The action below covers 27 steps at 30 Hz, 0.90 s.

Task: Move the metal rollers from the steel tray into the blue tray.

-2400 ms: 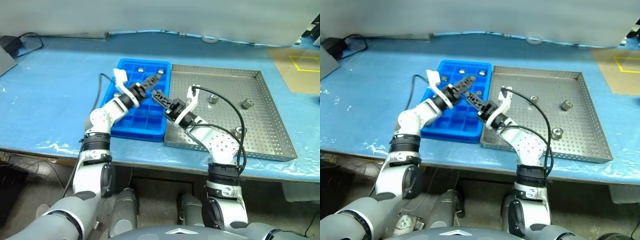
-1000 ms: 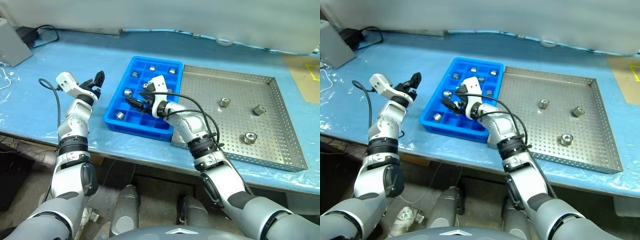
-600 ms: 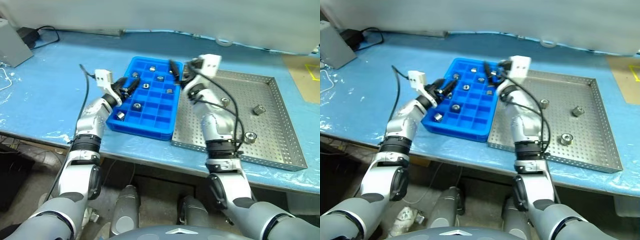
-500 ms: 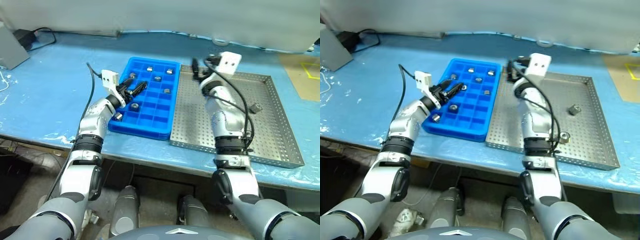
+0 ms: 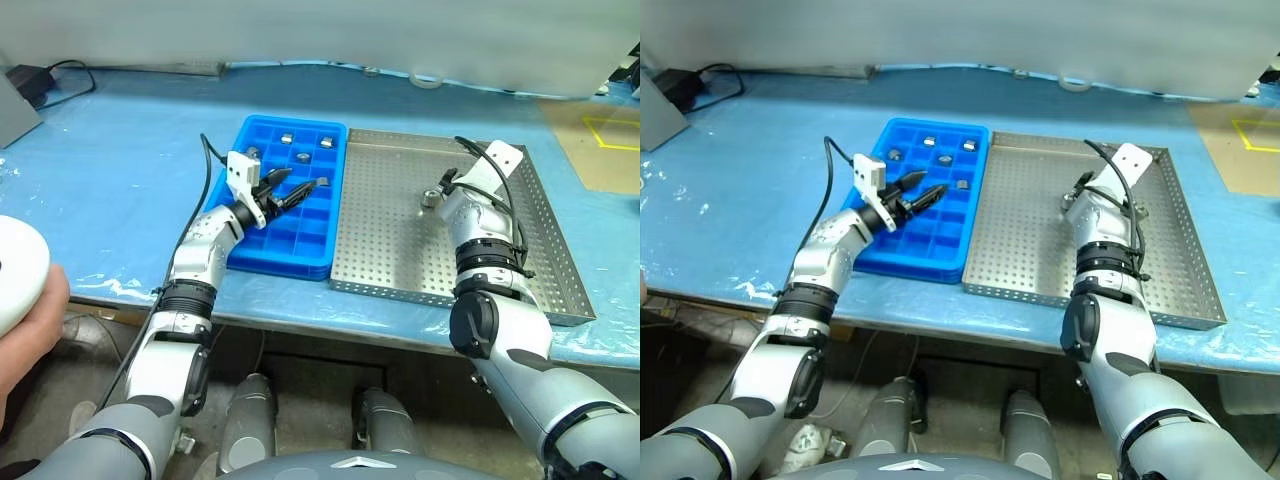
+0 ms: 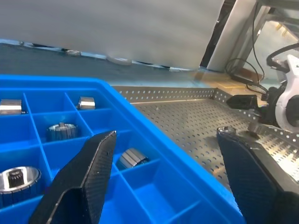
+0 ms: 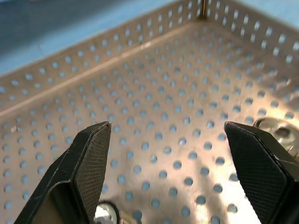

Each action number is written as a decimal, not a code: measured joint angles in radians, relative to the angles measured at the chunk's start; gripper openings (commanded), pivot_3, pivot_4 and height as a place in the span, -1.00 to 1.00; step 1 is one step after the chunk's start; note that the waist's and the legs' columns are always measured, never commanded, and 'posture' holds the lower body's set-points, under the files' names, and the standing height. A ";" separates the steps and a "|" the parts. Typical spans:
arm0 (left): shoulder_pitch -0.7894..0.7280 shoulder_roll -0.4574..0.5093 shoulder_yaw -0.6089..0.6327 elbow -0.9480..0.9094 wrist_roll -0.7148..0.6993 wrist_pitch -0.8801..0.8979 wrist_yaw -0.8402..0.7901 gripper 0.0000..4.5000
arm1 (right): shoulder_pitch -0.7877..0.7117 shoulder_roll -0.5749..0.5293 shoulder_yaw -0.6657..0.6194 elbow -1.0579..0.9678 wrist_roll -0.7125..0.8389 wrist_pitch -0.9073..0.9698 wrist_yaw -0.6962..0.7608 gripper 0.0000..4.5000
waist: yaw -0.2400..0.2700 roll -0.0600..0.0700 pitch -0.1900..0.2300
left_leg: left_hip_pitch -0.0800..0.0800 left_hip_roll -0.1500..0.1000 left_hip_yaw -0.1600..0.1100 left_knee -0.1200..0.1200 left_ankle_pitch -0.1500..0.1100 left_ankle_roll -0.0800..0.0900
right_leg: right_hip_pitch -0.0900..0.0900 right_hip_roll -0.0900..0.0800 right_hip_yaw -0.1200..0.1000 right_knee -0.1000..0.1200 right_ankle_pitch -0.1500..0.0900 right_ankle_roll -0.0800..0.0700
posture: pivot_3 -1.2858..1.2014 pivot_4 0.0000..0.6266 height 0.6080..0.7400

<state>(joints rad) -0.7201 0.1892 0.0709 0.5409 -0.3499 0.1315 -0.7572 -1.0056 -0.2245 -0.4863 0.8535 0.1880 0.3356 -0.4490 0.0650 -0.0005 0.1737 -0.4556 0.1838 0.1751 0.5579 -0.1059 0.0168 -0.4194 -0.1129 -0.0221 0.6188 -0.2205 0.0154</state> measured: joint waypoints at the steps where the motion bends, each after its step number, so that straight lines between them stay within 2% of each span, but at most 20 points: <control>1: 0.006 0.000 -0.001 -0.006 0.000 0.002 0.000 0.69 | -0.006 -0.006 0.000 0.018 0.008 0.000 0.009 0.81 | 0.002 0.000 0.000 | 0.000 0.002 0.000 0.001 0.000 0.000 | 0.000 0.001 0.000 0.000 0.000 -0.001 | 0.00 -0.52 1.00; 6: 0.019 -0.001 -0.004 -0.024 0.002 0.008 0.002 0.69 | -0.019 -0.016 0.015 0.064 0.032 -0.009 0.112 0.81 | 0.003 0.000 0.000 | 0.001 0.005 0.000 0.003 0.000 0.000 | 0.000 0.003 0.000 0.002 0.002 -0.003 | 0.00 -0.52 1.00; 12: 0.024 -0.007 -0.004 -0.025 0.002 0.011 0.003 0.69 | -0.014 -0.009 0.065 0.064 0.028 0.021 0.158 0.81 | 0.003 0.000 0.000 | 0.001 0.005 0.000 0.004 0.000 0.000 | 0.000 0.003 0.000 0.003 0.003 -0.005 | -0.01 -0.52 1.00; 15: 0.031 -0.020 -0.010 -0.031 0.003 0.013 0.006 0.69 | 0.003 0.019 0.081 0.065 0.030 0.052 0.191 0.53 | 0.003 0.000 0.000 | 0.001 0.005 0.000 0.004 0.000 0.000 | 0.000 0.003 0.000 0.003 0.003 -0.005 | -0.01 -0.52 1.00; 20: 0.039 -0.029 -0.022 -0.050 0.003 0.034 0.011 0.69 | 0.013 0.035 0.109 0.072 0.022 0.069 0.200 -0.24 | 0.004 0.001 0.000 | 0.001 0.006 0.000 0.004 0.000 0.000 | 0.000 0.003 0.000 0.003 0.003 -0.005 | 0.00 -0.52 1.00; 23: 0.039 -0.028 -0.022 -0.052 0.005 0.033 0.020 0.69 | 0.015 0.035 0.116 0.071 0.015 0.062 0.200 -0.28 | 0.003 0.001 0.000 | 0.001 0.006 0.000 0.004 0.000 0.000 | 0.000 0.003 0.001 0.003 0.003 -0.005 | 0.00 -0.52 1.00; 27: 0.033 -0.018 0.001 -0.045 0.005 0.026 0.057 0.69 | 0.026 0.070 0.115 -0.007 0.051 -0.008 0.312 -0.28 | -0.001 0.001 0.001 | 0.001 0.006 0.001 0.004 0.000 0.000 | -0.003 0.004 0.001 0.004 0.003 -0.005 | 0.00 -0.52 1.00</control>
<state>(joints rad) -0.6868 0.1711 0.0715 0.4958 -0.3452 0.1577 -0.7005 -0.9797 -0.1542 -0.3717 0.8469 0.2389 0.3273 -0.1371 0.0640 0.0007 0.1742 -0.4549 0.1897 0.1766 0.5614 -0.1055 0.0166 -0.4222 -0.1088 -0.0209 0.6223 -0.2177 0.0103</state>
